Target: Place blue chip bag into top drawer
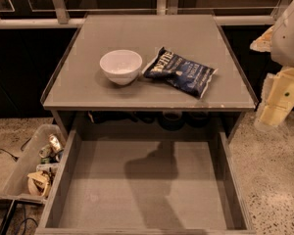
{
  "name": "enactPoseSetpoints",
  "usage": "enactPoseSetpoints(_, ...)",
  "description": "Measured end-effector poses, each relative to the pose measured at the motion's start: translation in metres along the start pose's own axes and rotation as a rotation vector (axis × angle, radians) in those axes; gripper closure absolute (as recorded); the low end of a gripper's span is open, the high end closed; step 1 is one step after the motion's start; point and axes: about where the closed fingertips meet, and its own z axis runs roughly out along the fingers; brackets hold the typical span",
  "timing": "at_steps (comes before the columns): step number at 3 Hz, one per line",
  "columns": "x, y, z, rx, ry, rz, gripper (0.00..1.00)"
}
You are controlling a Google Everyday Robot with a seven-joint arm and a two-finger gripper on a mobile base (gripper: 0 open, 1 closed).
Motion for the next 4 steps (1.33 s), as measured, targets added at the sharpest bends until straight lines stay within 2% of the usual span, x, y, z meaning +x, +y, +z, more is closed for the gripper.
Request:
enactPoseSetpoints(1, -0.002, -0.001, 0.0, 0.01, 0.0, -0.003, 0.0)
enactPoseSetpoints(2, -0.012, -0.005, 0.004, 0.037, -0.052, -0.021, 0.0)
enactPoseSetpoints(3, -0.028, -0.016, 0.013, 0.085, -0.174, -0.023, 0.0)
enactPoseSetpoints(4, -0.042, -0.032, 0.019, 0.13, -0.334, 0.018, 0.0)
